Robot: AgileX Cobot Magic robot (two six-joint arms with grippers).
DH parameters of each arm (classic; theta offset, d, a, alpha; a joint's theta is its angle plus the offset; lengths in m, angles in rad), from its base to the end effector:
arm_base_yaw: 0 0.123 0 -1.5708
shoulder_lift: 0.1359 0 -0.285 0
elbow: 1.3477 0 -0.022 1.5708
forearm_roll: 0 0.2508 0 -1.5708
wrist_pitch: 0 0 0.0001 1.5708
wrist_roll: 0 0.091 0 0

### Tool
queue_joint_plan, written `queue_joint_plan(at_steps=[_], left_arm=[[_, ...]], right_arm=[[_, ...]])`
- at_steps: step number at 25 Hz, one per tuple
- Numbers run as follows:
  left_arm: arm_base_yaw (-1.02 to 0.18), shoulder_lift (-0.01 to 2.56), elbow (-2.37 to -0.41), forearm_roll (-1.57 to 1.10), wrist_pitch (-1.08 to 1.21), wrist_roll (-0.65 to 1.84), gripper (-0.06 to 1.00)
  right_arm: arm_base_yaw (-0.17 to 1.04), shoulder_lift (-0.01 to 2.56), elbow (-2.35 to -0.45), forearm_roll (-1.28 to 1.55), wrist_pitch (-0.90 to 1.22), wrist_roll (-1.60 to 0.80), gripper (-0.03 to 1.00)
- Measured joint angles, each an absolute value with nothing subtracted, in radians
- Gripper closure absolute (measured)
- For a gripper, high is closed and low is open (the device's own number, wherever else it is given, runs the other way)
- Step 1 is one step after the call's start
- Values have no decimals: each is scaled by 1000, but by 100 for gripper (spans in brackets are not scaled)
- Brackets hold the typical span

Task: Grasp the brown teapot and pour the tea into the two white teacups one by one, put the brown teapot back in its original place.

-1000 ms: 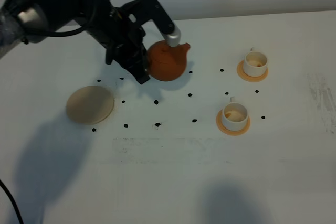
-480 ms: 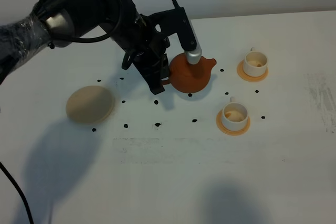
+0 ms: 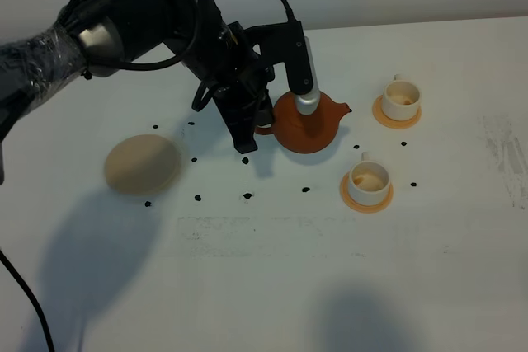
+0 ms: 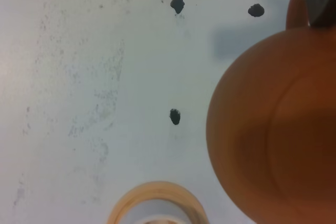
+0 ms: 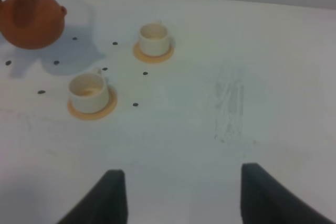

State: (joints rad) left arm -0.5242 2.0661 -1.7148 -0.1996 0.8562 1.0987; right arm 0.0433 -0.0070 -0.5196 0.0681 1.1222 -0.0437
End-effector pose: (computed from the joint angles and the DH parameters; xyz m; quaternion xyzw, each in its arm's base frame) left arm 0.3879 -0.2400 0.2282 0.6712 0.7017 -0.0214 0.2380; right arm -0.0112 0.0051 0.2778 -0.0403 0.8608 0.0338 0.5063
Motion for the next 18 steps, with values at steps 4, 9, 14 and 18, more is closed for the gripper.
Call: queue_joint_plan(at_steps=[4, 9, 14, 18], left_arm=[[-538, 2066, -1715, -200, 844, 1145, 83], [-560, 2067, -1715, -182, 810, 1182, 83], [-575, 2074, -1716, -164, 789, 1187, 83], [-587, 2092, -1716, -157, 777, 1188, 83]], right_arm=[[43, -7, -520, 68, 1122, -44, 50], [43, -7, -520, 68, 1122, -44, 50], [43, -7, -520, 68, 1122, -44, 50], [43, -7, -520, 68, 1122, -44, 50]])
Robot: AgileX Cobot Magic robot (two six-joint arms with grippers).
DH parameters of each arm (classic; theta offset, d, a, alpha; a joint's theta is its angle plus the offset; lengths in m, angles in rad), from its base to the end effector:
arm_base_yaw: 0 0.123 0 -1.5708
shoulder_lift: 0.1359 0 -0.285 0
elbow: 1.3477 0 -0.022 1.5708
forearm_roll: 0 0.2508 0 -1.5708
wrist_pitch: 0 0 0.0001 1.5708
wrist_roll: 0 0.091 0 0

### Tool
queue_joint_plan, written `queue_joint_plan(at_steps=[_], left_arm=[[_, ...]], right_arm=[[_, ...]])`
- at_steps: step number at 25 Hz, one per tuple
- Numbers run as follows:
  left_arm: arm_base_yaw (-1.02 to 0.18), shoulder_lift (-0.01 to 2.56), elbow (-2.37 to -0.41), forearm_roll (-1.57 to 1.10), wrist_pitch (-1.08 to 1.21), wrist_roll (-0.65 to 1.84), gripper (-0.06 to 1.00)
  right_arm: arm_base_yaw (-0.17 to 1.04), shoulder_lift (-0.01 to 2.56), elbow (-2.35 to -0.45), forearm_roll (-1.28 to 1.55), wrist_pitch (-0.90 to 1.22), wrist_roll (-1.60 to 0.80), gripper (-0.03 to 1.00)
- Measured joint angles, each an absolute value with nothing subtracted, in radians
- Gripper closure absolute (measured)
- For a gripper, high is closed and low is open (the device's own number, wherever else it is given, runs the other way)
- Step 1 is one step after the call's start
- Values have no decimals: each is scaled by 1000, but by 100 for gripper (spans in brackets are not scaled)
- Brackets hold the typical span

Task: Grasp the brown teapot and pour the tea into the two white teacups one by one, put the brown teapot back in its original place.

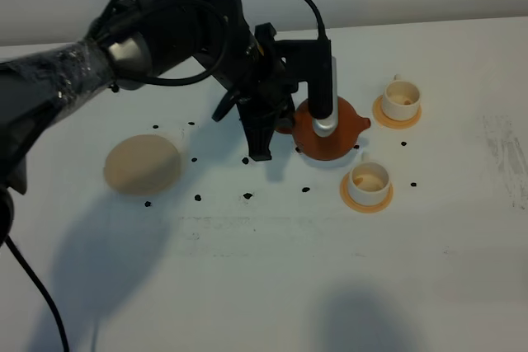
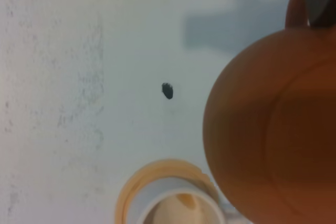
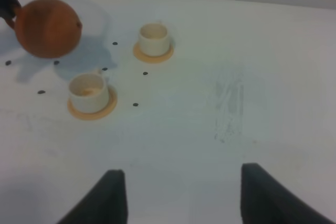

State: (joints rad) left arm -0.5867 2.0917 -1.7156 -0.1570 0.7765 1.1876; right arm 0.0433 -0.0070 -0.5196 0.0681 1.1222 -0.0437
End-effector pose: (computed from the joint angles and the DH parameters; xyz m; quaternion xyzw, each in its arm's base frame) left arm 0.3816 -0.2657 0.2194 0.7228 0.6410 0.0096 0.2580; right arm -0.0112 0.0051 0.2778 -0.0403 0.8608 0.0338 0.5063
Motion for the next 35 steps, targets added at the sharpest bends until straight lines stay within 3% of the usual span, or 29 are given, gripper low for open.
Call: queue_joint_plan(at_steps=[35], left_arm=[[-623, 2097, -1716, 0, 815, 1295, 83]], right_arm=[[43, -7, -520, 68, 1122, -44, 50]])
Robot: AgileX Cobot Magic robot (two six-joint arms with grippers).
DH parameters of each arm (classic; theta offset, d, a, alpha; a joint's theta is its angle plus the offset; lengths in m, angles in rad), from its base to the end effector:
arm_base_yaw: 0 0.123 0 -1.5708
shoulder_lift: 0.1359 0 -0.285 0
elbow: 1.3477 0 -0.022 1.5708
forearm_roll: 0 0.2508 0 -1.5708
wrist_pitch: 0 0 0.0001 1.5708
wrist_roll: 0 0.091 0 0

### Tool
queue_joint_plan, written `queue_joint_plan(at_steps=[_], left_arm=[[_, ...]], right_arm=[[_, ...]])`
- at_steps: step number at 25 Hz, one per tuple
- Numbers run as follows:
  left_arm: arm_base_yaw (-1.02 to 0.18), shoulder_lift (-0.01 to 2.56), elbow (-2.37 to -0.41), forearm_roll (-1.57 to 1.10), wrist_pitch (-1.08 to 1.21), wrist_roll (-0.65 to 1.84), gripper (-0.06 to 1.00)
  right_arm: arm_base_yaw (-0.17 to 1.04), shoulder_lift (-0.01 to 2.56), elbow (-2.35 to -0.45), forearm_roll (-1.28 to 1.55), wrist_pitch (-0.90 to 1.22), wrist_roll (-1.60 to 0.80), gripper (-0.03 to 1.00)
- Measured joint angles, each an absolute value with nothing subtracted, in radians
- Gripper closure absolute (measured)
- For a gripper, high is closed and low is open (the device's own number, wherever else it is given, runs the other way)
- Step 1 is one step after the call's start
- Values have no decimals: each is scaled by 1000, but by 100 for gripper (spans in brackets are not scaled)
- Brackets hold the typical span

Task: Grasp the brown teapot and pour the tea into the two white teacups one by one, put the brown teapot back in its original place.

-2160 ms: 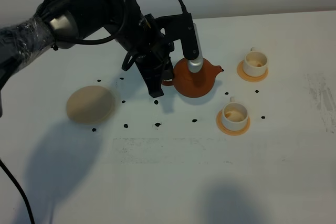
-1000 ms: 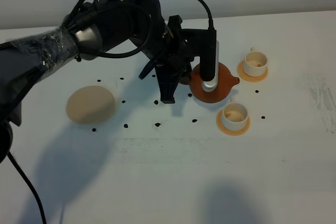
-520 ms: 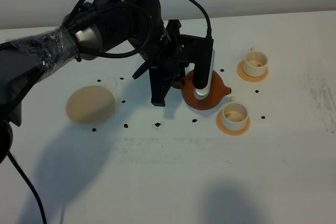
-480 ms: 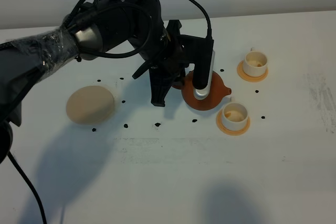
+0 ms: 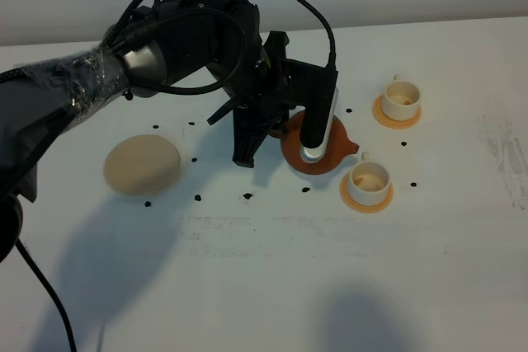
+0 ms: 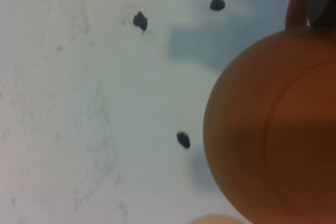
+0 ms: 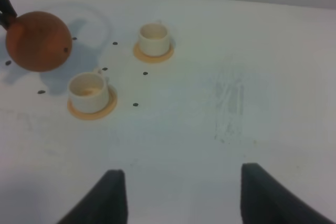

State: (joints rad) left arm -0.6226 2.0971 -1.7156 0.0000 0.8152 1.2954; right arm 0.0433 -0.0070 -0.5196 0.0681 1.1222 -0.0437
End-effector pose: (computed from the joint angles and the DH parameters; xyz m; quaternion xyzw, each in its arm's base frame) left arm 0.3754 -0.2694 0.2145 0.7969 0.5591 0.0755 0.2158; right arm -0.0112 0.0051 0.2778 -0.0403 0.8608 0.0338 0.5063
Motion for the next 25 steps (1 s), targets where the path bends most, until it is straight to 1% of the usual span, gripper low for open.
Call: queue_joint_plan(at_steps=[12, 25], left_arm=[[-653, 2124, -1716, 23, 755, 1297, 83], [-655, 2130, -1716, 80, 734, 1332, 83]], right_arm=[[43, -7, -520, 68, 1122, -44, 50], [43, -7, -520, 68, 1122, -44, 50]])
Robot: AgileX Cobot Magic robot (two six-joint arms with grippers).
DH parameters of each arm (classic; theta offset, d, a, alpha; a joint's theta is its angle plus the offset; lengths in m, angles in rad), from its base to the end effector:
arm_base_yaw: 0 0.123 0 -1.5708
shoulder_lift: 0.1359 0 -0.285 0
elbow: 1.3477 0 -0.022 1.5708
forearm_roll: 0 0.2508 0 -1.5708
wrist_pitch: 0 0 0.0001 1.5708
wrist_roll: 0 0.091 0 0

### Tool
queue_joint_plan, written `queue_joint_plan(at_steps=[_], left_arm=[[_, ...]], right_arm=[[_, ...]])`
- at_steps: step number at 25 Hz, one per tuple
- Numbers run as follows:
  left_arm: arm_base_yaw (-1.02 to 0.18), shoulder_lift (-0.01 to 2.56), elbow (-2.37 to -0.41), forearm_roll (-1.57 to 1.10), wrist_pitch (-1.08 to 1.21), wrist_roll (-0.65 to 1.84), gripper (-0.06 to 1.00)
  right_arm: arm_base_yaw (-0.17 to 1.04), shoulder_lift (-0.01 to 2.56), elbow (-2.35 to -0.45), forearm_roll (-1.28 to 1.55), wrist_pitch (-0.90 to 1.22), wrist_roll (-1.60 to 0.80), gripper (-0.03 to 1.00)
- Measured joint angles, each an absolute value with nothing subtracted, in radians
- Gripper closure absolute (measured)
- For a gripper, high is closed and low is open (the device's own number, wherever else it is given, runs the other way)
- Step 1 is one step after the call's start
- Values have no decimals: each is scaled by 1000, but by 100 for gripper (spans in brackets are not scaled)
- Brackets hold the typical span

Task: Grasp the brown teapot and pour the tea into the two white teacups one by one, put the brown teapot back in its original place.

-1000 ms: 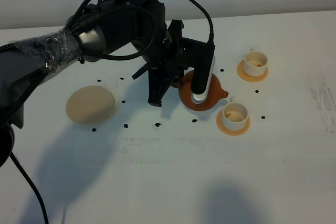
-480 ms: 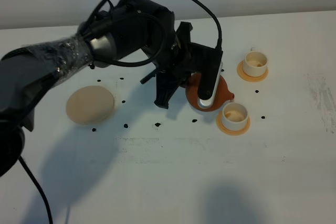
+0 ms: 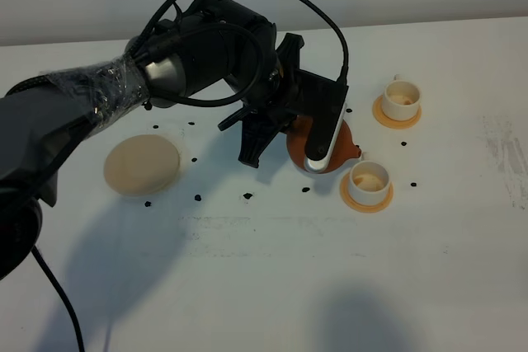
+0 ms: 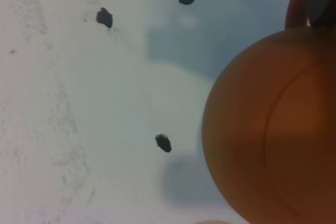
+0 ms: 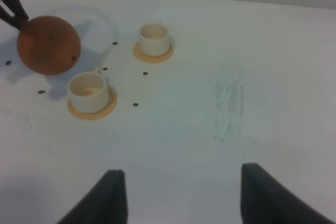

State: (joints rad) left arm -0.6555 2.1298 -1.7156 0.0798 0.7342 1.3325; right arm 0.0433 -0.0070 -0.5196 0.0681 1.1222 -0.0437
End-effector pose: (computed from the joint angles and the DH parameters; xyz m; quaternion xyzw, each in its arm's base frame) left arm 0.3767 -0.2835 0.2029 0.8225 0.5089 0.1151 0.2265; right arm -0.0112 0.0051 0.2778 -0.0403 0.8608 0.0338 0.5063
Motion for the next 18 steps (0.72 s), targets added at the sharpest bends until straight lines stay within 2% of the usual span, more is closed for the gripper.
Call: queue_joint_plan(at_steps=[18], left_arm=[[-689, 2130, -1716, 121, 693, 1422, 83]], right_arm=[[43, -7, -520, 68, 1122, -44, 50]])
